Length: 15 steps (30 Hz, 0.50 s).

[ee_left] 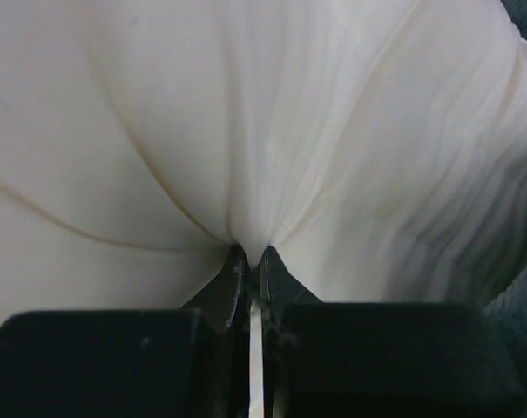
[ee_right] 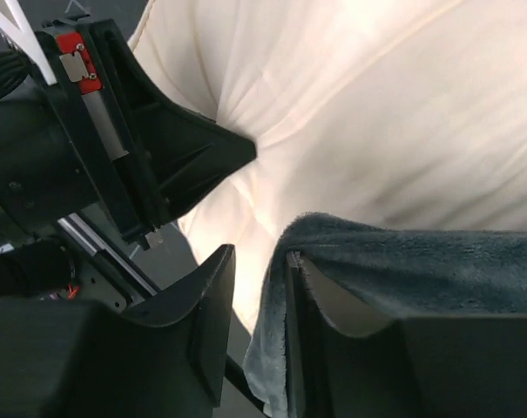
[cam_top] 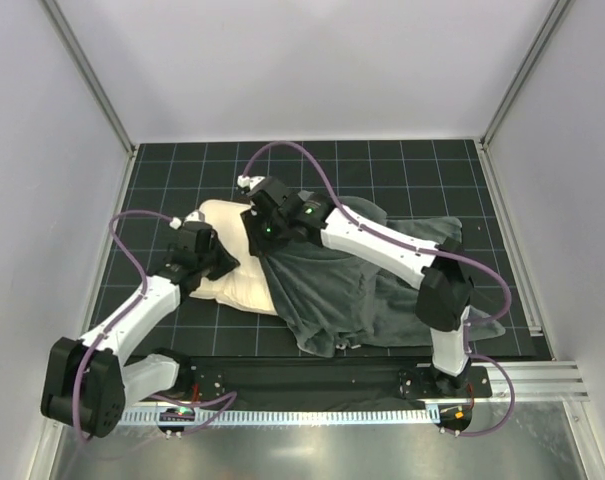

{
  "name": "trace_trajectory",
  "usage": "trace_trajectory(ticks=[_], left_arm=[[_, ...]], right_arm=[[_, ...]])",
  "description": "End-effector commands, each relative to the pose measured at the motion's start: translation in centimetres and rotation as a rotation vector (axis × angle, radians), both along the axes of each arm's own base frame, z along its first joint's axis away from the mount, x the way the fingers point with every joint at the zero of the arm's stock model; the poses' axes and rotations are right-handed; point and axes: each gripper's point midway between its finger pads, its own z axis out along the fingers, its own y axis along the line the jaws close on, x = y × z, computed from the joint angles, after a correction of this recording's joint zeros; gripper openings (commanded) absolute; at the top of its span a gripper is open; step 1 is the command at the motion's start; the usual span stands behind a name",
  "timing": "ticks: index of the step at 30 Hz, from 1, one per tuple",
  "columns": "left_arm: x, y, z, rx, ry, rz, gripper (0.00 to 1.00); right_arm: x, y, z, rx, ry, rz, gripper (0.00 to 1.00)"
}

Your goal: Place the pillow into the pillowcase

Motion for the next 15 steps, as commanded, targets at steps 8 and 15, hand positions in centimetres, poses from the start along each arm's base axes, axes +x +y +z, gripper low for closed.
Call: trace_trajectory(ticks=[8, 15], left_arm=[[-1.7, -1.4, 6.7, 0.064, -0.003, -0.178, 0.70], [-0.1, 2.0, 8.9, 0.178, -0.014, -0.024, 1.00]], right_arm=[[3.9, -9.1, 4.0, -0.043, -0.113, -0.290, 0.65], [7.6, -14.8, 3.7, -0.296, -0.228, -0.514, 0.78]])
